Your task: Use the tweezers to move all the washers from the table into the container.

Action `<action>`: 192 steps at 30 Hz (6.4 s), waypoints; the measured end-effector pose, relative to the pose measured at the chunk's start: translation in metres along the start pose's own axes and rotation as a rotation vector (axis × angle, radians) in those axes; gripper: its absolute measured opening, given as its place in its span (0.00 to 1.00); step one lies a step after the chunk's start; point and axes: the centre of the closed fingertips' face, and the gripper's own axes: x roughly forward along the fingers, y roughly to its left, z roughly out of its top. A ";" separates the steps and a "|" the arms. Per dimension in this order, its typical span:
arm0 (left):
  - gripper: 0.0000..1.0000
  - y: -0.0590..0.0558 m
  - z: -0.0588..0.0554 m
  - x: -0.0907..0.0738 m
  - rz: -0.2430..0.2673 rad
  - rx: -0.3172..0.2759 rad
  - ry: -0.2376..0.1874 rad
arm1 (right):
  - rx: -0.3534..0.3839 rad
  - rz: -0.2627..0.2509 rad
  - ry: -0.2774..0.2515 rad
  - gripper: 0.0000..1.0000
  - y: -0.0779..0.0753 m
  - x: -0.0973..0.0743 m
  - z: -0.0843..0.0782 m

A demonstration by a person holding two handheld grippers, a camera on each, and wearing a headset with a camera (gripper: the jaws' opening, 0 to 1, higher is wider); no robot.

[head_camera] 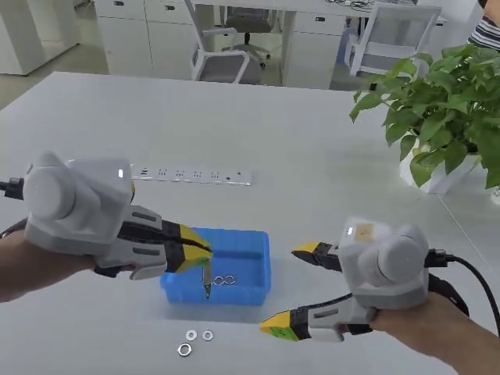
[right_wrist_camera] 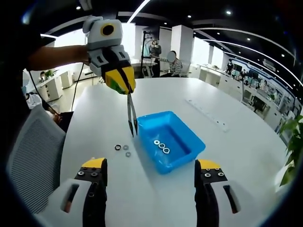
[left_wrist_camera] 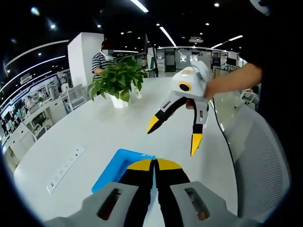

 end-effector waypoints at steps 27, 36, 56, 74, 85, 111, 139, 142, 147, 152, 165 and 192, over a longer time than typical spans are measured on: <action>0.05 -0.023 -0.021 0.017 -0.053 -0.010 -0.004 | 0.096 -0.039 -0.041 1.00 0.009 -0.011 -0.022; 0.05 -0.025 -0.032 0.022 -0.057 -0.019 0.010 | 0.108 -0.040 -0.019 1.00 0.014 -0.012 -0.032; 0.05 -0.023 -0.048 0.026 -0.056 -0.030 0.039 | 0.117 -0.041 -0.004 1.00 0.014 -0.012 -0.039; 0.05 -0.024 -0.050 0.026 -0.066 -0.028 0.037 | 0.092 -0.015 -0.022 0.94 0.019 -0.010 -0.036; 0.05 -0.028 -0.051 0.026 -0.108 -0.012 0.051 | 0.024 0.044 -0.051 0.76 0.027 -0.004 -0.027; 0.05 -0.031 -0.051 0.024 -0.172 -0.010 0.071 | -0.168 0.230 -0.014 0.33 0.049 0.045 -0.008; 0.05 -0.029 -0.056 0.024 -0.217 0.015 0.104 | -0.268 0.357 0.065 0.14 0.062 0.094 -0.004; 0.05 -0.030 -0.055 0.025 -0.218 0.015 0.103 | -0.274 0.361 0.074 0.13 0.063 0.096 -0.004; 0.05 -0.031 -0.054 0.025 -0.219 0.016 0.105 | -0.279 0.372 0.088 0.11 0.066 0.098 -0.007; 0.05 -0.030 -0.055 0.025 -0.216 0.016 0.111 | -0.291 0.373 0.099 0.11 0.066 0.099 -0.008; 0.06 -0.032 -0.053 0.024 -0.213 0.024 0.121 | -0.286 0.367 0.106 0.08 0.066 0.099 -0.008; 0.55 -0.021 -0.038 0.005 -0.121 -0.051 0.047 | -0.297 0.364 0.084 0.08 0.066 0.082 0.016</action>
